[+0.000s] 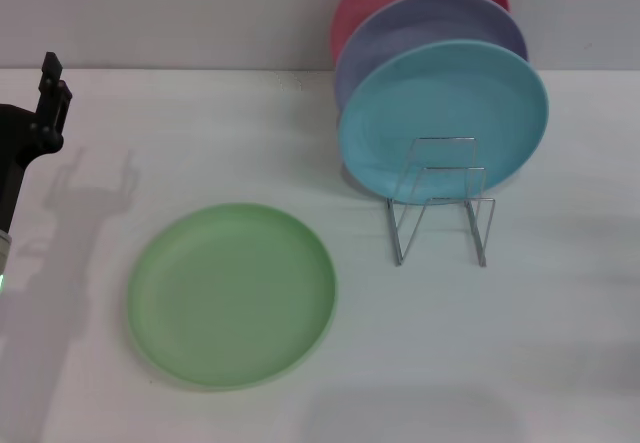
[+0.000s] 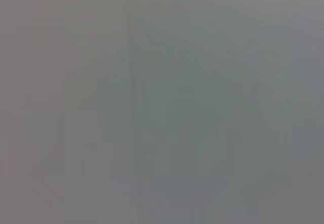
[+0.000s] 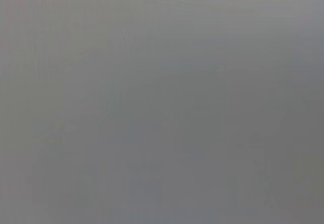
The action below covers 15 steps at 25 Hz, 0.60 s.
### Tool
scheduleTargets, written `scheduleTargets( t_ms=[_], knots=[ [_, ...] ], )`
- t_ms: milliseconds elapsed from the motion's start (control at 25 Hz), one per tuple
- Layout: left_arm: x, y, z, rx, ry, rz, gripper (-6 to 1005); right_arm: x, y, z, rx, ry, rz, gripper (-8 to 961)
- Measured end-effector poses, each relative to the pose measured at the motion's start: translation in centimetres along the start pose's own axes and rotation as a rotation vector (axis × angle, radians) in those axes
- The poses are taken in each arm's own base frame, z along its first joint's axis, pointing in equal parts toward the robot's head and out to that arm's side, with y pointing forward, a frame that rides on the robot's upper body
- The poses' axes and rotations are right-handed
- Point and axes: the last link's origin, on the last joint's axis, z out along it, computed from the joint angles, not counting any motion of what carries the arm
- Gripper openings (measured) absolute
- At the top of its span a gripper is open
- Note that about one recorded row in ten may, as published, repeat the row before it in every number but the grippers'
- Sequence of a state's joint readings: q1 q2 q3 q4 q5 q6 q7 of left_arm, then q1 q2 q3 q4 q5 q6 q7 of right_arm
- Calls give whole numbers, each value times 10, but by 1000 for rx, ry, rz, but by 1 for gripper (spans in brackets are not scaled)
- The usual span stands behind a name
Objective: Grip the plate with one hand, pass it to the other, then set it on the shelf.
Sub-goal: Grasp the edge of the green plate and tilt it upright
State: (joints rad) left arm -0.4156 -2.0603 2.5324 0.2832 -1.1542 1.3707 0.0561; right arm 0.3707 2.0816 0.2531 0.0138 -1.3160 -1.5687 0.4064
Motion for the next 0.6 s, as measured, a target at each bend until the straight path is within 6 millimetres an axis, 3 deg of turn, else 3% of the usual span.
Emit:
scheduleTargets(
  t_ms=[320,600],
  knots=[
    [-12,-2,10,21,-94,6,638,0,0,0,-1,-1,0,551],
    [-29,7,34,39,-265,74,638,0,0,-1,0,-3,3,551]
  ],
)
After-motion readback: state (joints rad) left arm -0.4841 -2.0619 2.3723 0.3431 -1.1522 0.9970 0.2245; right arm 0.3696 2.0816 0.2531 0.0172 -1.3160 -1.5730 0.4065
